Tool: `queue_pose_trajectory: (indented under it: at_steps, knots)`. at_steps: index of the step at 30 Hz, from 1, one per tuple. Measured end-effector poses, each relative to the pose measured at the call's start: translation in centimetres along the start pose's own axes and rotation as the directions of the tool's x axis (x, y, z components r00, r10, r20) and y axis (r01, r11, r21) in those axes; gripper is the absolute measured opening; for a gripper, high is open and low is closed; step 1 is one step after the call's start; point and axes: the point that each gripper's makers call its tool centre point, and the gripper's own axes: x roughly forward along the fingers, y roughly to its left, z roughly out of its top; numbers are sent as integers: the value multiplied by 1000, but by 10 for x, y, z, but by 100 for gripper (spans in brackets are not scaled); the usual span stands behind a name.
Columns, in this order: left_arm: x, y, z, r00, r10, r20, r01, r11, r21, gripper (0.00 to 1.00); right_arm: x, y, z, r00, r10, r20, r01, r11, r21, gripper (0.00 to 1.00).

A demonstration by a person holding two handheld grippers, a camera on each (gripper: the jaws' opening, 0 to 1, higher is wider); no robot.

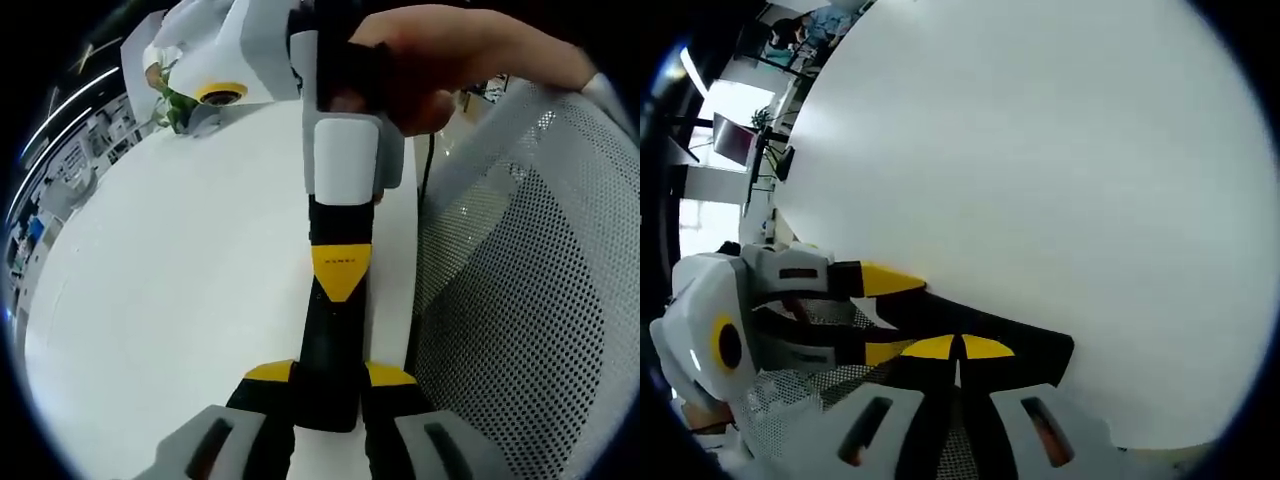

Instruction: Press the specified remote control buttons in sequence, fully releasing each button before pressing the next.

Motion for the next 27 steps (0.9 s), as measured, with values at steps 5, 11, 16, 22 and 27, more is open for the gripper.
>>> queue_pose_trajectory:
  at_steps: [5, 11, 16, 22, 27]
  knots:
    - [1, 0, 0, 1000, 0, 2, 0, 1000, -2, 25, 1, 0, -2, 1000, 7, -11, -7, 1000, 1, 0]
    - [2, 1, 0, 1000, 0, 8, 0, 1000, -5, 25, 2, -1, -2, 1000, -2, -18, 2, 1000, -12, 0]
    - [2, 1, 0, 1000, 3, 13, -3, 1000, -7, 25, 2, -1, -2, 999, 33, -12, -33, 999, 18, 0]
    - [1, 0, 1, 1000, 5, 17, -5, 1000, -9, 25, 3, 1, -1, 999, 43, -3, -43, 998, 39, 0]
    - [1, 0, 1, 1000, 5, 22, -5, 1000, -13, 25, 4, 2, -1, 999, -41, -5, 41, 997, -59, 0]
